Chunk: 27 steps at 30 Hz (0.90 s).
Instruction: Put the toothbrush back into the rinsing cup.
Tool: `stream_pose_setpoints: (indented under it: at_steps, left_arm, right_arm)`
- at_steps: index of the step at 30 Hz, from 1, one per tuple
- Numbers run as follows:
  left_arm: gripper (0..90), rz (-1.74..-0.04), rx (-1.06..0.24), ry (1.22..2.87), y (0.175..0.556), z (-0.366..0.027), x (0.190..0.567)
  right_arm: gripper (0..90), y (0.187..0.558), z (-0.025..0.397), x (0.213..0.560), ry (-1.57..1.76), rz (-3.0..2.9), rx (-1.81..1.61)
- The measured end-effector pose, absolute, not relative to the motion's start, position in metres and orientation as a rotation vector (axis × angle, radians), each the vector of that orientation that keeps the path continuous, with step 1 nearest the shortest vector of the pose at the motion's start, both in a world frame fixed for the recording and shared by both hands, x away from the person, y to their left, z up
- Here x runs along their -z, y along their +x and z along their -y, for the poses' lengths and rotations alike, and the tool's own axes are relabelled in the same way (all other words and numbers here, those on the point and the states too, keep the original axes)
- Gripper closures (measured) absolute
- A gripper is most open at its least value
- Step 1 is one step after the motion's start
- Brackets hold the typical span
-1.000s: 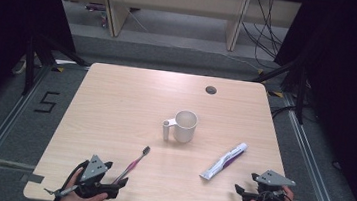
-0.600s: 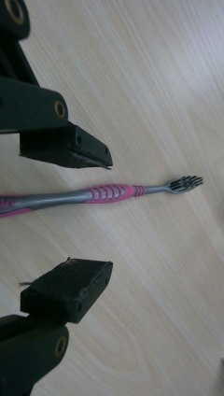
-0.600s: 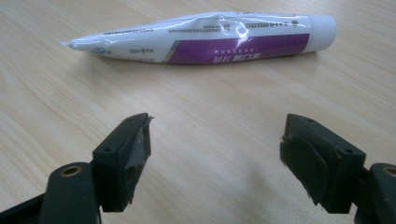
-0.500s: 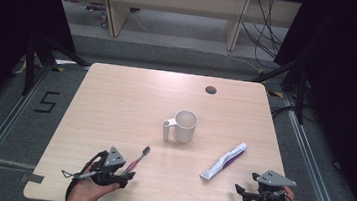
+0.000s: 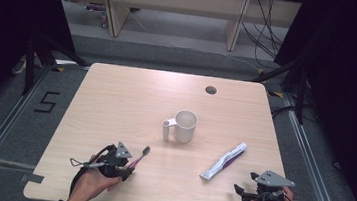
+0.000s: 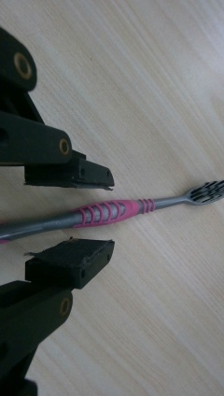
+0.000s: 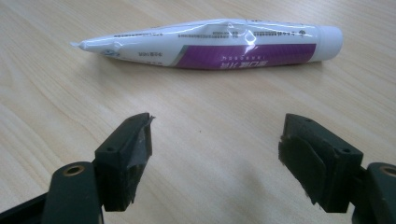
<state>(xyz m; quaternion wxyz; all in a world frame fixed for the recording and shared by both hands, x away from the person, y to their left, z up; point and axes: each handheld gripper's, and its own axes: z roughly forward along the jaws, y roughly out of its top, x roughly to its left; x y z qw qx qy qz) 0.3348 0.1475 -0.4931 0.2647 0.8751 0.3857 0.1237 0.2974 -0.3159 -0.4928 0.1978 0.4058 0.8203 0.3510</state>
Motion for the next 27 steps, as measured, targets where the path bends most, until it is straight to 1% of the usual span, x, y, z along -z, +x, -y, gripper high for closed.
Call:
stream_pose_setpoints:
  at_steps: [1, 2, 6, 12, 13, 14, 16, 18, 22, 27]
  left_arm:
    - [64.6, -1.030, -0.347, 2.369, 0.336, -0.148, 0.494]
    - [65.8, -1.028, -0.327, 2.372, 0.337, -0.148, 0.494]
    - [66.9, -1.024, -0.292, 2.398, 0.339, -0.146, 0.495]
    - [69.6, -1.036, -0.286, 2.404, 0.341, -0.145, 0.495]
    - [69.6, -1.029, -0.280, 2.415, 0.342, -0.146, 0.495]
    - [71.0, -1.027, -0.272, 2.419, 0.343, -0.146, 0.494]
    - [71.5, -1.036, -0.256, 2.422, 0.345, -0.146, 0.494]
    - [74.2, -1.023, -0.228, 2.449, 0.347, -0.146, 0.492]
    - [75.7, -1.020, -0.203, 2.484, 0.351, -0.144, 0.490]
    - [77.9, -0.989, -0.161, 2.572, 0.357, -0.141, 0.486]
  right_arm:
    - [26.1, 0.297, 0.316, 0.493, 1.136, -2.296, -0.982]
    - [26.1, 0.298, 0.317, 0.493, 1.111, -2.294, -0.972]
    - [26.2, 0.298, 0.316, 0.493, 1.131, -2.290, -0.987]
    - [26.1, 0.298, 0.316, 0.493, 1.126, -2.298, -0.985]
    - [26.1, 0.295, 0.314, 0.492, 1.199, -2.303, -0.984]
    - [26.1, 0.298, 0.316, 0.493, 1.141, -2.313, -0.994]
    - [26.1, 0.295, 0.314, 0.493, 1.188, -2.303, -0.989]
    - [26.1, 0.298, 0.316, 0.494, 1.135, -2.308, -1.001]
    - [26.1, 0.299, 0.316, 0.494, 1.145, -2.312, -1.002]
    - [26.1, 0.298, 0.315, 0.493, 1.142, -2.298, -0.991]
